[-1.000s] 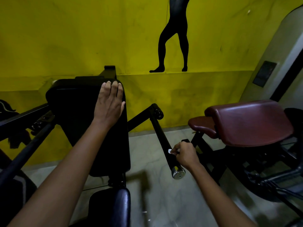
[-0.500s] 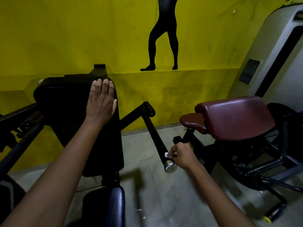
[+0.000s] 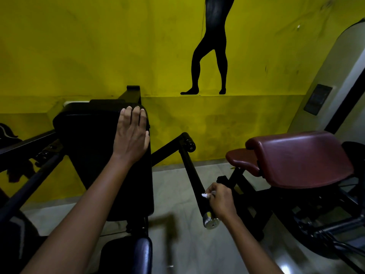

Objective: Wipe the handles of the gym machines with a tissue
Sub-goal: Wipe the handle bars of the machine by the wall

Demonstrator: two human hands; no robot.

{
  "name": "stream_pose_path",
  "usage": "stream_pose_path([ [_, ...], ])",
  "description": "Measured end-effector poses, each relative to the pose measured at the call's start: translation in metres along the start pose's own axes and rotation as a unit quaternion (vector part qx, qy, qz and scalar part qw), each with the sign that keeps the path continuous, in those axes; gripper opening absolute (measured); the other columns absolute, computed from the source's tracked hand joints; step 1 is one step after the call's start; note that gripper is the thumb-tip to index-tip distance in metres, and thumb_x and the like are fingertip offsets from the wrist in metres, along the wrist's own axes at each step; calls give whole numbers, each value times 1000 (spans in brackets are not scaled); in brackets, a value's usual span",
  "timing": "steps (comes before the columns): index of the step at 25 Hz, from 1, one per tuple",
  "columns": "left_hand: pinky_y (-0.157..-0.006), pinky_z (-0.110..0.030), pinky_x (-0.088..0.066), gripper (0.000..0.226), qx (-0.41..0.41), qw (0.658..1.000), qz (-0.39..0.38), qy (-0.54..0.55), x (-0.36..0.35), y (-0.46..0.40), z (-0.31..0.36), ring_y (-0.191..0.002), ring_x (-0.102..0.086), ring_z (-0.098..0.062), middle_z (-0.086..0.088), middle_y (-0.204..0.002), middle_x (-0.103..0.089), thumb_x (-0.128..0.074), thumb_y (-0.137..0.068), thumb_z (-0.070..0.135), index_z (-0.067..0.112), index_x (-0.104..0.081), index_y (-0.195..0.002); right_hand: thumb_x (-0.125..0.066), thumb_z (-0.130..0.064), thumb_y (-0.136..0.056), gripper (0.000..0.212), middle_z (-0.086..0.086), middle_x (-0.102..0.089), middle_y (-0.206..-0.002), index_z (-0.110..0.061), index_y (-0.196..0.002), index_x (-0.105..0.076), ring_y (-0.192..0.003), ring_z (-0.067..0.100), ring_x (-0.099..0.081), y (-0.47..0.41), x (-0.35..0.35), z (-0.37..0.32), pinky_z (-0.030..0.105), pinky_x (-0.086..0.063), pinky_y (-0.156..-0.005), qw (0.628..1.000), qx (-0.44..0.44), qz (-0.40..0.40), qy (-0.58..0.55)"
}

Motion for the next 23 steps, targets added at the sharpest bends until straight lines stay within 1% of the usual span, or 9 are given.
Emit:
stream_pose_path([
  [2, -113, -51, -21, 70, 4, 1000, 15, 5, -1, -1, -1, -127, -32, -43, -25, -134, -36, -63, -81, 27, -5, -32, -136, -68, -3, -77, 10, 5, -64, -71, -6, -69, -62, -73, 18, -63, -15, -6, -3, 29, -53, -64, 1000, -16, -4, -15],
  [3, -114, -51, -21, 69, 5, 1000, 21, 7, 0, -1, -1, -128, -31, -42, -25, -134, -36, -62, -81, 26, -5, -33, -136, -68, -4, -77, 8, 7, -64, -72, -4, -70, -63, -74, 20, -63, -23, -9, -5, 30, -52, -65, 1000, -15, -5, -17],
  [6, -114, -51, -21, 68, 20, 999, 30, 11, -2, -1, -1, -129, -30, -41, -25, -135, -39, -61, -81, 26, -4, -35, -136, -72, -7, -75, 10, 9, -66, -74, -7, -69, -63, -72, 21, -63, -47, -19, -7, 28, -50, -63, 1000, -10, -6, -23],
  [8, -115, -51, -20, 66, 31, 999, 32, 12, -4, -1, -2, -130, -28, -40, -25, -135, -40, -58, -82, 27, -3, -35, -136, -73, -8, -74, 12, 9, -66, -72, -9, -68, -62, -68, 20, -62, -64, -28, -7, 24, -44, -58, 999, -14, -7, -28],
  [10, -116, -49, -19, 64, 40, 998, 38, 7, -6, -1, -3, -131, -27, -38, -24, -136, -40, -51, -83, 29, -2, -35, -137, -72, -7, -75, 14, 9, -65, -72, -10, -67, -61, -67, 21, -60, -82, -37, -8, 22, -39, -58, 999, -15, -8, -31],
  [12, -116, -48, -17, 64, 45, 998, 50, 6, -6, -1, -3, -131, -27, -37, -23, -136, -40, -49, -83, 31, -2, -36, -136, -72, -6, -75, 16, 9, -64, -73, -12, -67, -60, -69, 21, -60, -99, -45, -9, 22, -38, -60, 999, -13, -7, -33],
  [18, -117, -45, -16, 63, 54, 994, 91, 12, -4, -1, -4, -132, -27, -35, -19, -136, -35, -52, -82, 30, -1, -39, -135, -73, -7, -74, 15, 14, -66, -80, -12, -68, -60, -76, 27, -62, -147, -67, -10, 24, -40, -65, 1000, -6, -4, -23],
  [21, -117, -45, -17, 62, 52, 993, 103, 15, -1, 0, -3, -132, -28, -35, -17, -137, -34, -54, -82, 29, -1, -42, -135, -74, -9, -75, 7, 18, -67, -83, -6, -73, -67, -81, 30, -64, -166, -76, -9, 24, -39, -67, 1000, -9, -1, -15],
  [23, -117, -44, -17, 62, 53, 992, 111, 19, 0, 1, -4, -132, -28, -35, -16, -137, -34, -55, -81, 29, 0, -42, -135, -74, -9, -76, 10, 21, -67, -87, -1, -79, -69, -85, 32, -64, -178, -81, -10, 24, -38, -67, 1000, -11, 3, -18],
])
Point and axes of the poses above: each hand's wrist, its own y-axis away from the middle knuckle, its own x-axis out of the back of the hand, z = x × y, the point moved 10 cm from there along -y, towards the middle knuckle
